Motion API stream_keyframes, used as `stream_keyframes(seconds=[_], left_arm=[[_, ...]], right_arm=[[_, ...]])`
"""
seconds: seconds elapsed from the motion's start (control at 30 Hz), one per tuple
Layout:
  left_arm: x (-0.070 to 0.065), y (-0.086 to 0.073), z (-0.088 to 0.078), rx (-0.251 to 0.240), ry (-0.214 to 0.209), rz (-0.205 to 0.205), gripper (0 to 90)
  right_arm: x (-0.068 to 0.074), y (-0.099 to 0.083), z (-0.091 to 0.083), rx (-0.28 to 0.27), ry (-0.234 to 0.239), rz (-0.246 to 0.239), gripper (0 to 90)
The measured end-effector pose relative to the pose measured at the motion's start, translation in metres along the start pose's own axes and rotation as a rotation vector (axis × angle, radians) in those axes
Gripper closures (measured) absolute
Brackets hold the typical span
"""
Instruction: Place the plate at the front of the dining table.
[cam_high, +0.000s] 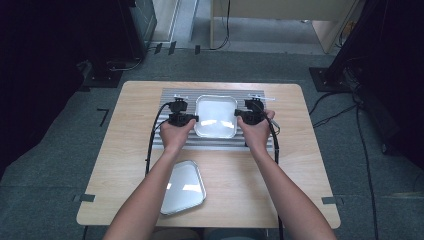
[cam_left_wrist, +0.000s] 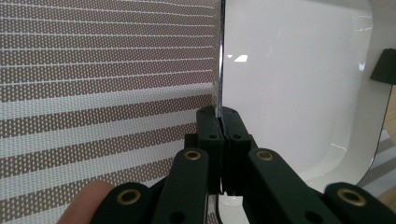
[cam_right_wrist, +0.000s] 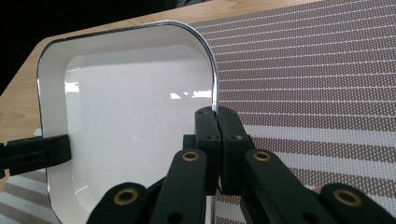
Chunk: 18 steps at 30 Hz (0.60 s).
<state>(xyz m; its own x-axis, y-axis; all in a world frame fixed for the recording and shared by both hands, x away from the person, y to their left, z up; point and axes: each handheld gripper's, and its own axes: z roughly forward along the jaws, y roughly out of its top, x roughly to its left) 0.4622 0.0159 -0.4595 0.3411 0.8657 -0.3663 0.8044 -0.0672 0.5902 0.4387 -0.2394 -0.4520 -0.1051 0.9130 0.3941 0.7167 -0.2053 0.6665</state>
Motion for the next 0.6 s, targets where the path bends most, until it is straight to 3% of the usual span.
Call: stream_keyframes(seconds=[0.23,0.6], left_arm=[[-0.003,0.008,0.01,-0.008,0.033,-0.011,89.7],[0.004,0.016,0.025,0.011,0.049,-0.031,89.7]], right_arm=[[-0.008,0.009,0.012,-0.005,-0.003,0.013,90.0],[-0.015,0.016,0.033,0.01,-0.005,0.012,89.9]])
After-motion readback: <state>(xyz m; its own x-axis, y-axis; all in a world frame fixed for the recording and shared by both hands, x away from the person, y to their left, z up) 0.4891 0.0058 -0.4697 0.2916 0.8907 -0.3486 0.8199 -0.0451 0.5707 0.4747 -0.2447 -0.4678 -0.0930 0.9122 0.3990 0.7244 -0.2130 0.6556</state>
